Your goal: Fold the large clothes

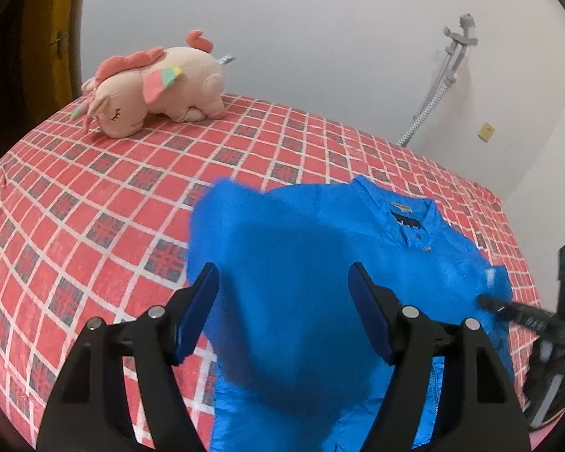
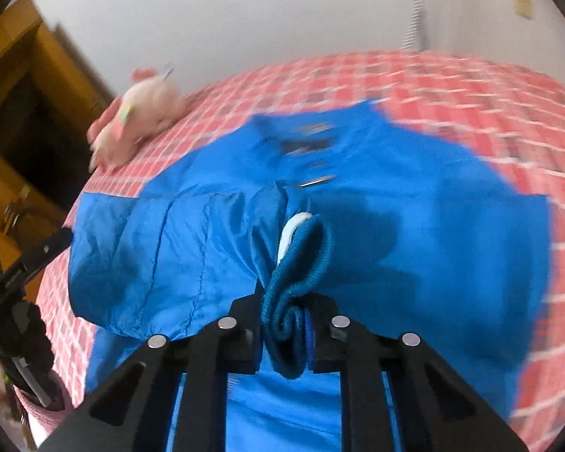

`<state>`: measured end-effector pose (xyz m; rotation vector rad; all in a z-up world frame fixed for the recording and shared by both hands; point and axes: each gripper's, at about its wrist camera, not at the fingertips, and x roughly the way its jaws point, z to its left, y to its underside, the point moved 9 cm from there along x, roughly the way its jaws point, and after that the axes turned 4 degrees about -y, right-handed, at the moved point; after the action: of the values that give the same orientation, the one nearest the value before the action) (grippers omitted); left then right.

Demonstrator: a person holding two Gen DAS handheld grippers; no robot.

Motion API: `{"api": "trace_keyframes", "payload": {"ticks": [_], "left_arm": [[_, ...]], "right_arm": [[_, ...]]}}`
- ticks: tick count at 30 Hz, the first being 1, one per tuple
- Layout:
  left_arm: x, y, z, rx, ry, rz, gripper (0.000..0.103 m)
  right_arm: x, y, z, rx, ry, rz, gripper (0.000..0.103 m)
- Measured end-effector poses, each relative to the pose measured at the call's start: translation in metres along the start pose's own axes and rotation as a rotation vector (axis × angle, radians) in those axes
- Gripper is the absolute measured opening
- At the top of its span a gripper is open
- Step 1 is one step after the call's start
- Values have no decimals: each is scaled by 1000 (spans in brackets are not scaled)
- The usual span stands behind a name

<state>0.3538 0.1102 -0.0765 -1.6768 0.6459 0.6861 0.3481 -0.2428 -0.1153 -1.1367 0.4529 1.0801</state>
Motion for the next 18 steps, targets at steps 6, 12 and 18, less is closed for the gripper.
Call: {"api": "trace_keyframes", "payload": {"ticks": [6, 12, 18], "left_arm": [[27, 17, -22, 65, 6, 46, 71], [66, 43, -33, 141, -36, 126, 71], [80, 49, -30, 165, -41, 133, 73]], "right_arm": [[-43, 3, -65, 109, 24, -53, 16], [-31, 16, -96, 163, 51, -31, 17], [-7, 29, -105, 173, 70, -10, 22]]}}
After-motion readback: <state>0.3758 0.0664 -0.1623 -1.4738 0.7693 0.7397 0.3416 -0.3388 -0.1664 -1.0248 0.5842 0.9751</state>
